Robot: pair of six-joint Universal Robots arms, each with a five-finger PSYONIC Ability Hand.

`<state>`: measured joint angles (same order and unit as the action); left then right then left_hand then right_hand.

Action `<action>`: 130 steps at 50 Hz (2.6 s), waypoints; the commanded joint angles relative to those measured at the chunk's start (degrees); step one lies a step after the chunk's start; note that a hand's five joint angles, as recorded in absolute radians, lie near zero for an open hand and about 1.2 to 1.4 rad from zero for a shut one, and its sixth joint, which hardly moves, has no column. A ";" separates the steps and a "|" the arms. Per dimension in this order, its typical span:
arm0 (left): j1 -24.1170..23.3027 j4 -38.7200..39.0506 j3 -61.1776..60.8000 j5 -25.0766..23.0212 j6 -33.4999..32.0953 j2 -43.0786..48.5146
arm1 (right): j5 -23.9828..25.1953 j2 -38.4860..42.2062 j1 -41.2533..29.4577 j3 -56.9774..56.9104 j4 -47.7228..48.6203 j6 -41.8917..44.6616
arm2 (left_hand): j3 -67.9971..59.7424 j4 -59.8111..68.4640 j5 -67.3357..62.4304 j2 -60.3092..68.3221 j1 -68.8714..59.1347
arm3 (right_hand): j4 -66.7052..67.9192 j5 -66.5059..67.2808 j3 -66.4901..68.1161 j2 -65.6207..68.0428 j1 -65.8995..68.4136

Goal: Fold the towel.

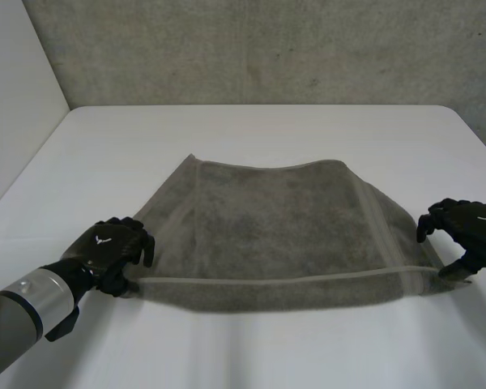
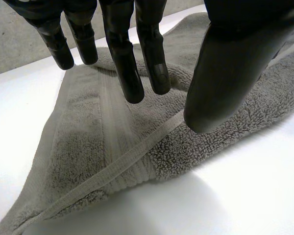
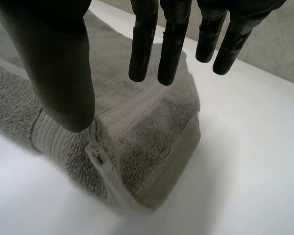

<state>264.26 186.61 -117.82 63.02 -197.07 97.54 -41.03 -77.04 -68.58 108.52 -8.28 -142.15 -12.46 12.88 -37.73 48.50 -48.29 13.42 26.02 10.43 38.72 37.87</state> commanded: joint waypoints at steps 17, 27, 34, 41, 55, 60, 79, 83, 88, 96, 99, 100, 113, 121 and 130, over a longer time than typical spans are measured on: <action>2.14 0.16 -0.13 -0.01 -2.71 4.50 | -2.39 4.88 -3.93 0.73 3.27 -1.47 | 2.46 -2.88 1.69 -2.45 2.25 | -3.42 4.17 -0.43 1.47 2.32; 4.33 0.07 0.31 -0.01 -2.80 3.01 | -2.83 7.07 -4.11 0.38 3.09 -1.03 | 2.46 -2.88 1.86 -2.62 2.41 | -3.42 22.43 -0.43 19.73 20.58; 5.39 0.16 0.49 -0.01 -2.89 2.74 | -2.39 6.99 -3.67 0.03 3.00 -1.03 | 2.46 -2.88 2.70 -3.46 3.26 | -3.42 43.98 -0.43 41.28 42.13; 7.41 0.25 0.66 -0.36 -8.15 3.62 | -2.13 5.76 -2.97 -0.41 2.92 -1.38 | 2.46 -2.88 2.70 -3.46 3.26 | -3.42 43.98 -0.43 41.28 42.13; 7.15 1.30 1.45 -0.36 -10.18 8.45 | -1.86 5.41 -1.38 -0.32 2.83 -2.26 | 2.46 -2.88 2.03 -2.79 2.58 | -3.42 43.98 -0.43 41.28 42.13; 6.98 2.97 2.42 -0.27 -10.18 9.86 | -1.77 5.41 -1.38 -0.24 2.74 -2.26 | 2.46 -2.88 0.02 -0.78 0.57 | -3.42 43.98 -0.43 41.28 42.13; 7.76 -2.38 6.20 -2.11 -9.30 -1.27 | 3.48 -2.57 1.34 -5.76 -3.31 -1.20 | 2.46 -2.88 -32.27 31.50 -31.71 | -3.42 43.98 -0.43 41.28 42.13; 7.77 -5.20 7.52 -3.61 -7.90 -7.98 | 6.22 -5.58 1.69 -8.76 -5.35 -1.82 | 2.46 -2.88 -32.27 31.50 -31.71 | -3.42 43.98 -0.43 41.28 42.13; 7.24 -7.05 11.99 -4.05 2.01 -17.19 | 8.24 -9.62 1.52 -16.39 -10.87 -3.22 | 2.46 -2.88 -32.27 31.50 -31.71 | -3.42 43.98 -0.43 41.28 42.13; 6.98 -7.31 19.19 -4.14 10.47 -20.37 | 8.25 -9.71 -0.50 -25.88 -13.25 -8.13 | 2.46 -2.88 -32.27 31.50 -31.71 | -3.42 43.98 -0.43 41.28 42.13; 6.71 -7.49 20.53 -4.14 10.65 -20.11 | 8.25 -9.62 -1.65 -27.75 -13.17 -9.73 | 2.46 -2.88 -32.27 31.50 -31.71 | -3.42 43.98 -0.43 41.28 42.13; 6.45 -7.66 21.66 -4.05 10.74 -19.93 | 8.25 -9.45 -2.78 -29.31 -12.99 -11.12 | 2.46 -2.88 -32.27 31.50 -31.71 | -3.42 43.98 -0.43 41.28 42.13; 5.57 -9.07 24.22 -3.52 10.74 -15.01 | 6.84 -5.76 -5.43 -35.13 -9.74 -13.07 | 2.46 -2.88 -32.27 31.50 -31.71 | -3.42 43.98 -0.43 41.28 42.13; 4.69 -10.38 21.94 -3.87 10.82 -15.98 | 5.78 -7.96 -6.74 -34.09 -8.08 -12.89 | 2.46 -2.88 -32.27 31.50 -31.71 | -3.42 43.98 -0.43 41.28 42.13; 5.39 -11.71 12.18 -5.10 10.12 -18.79 | 7.10 -8.57 -5.16 -25.90 -8.95 -8.32 | 2.46 -2.88 -32.27 31.50 -31.71 | -3.42 43.98 -0.43 41.28 42.13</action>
<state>268.84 175.43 -99.95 58.83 -186.67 81.01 -35.02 -84.84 -74.99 77.54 -16.57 -153.85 -12.46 12.88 -66.05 74.70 -75.05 13.42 65.85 10.43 75.06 74.63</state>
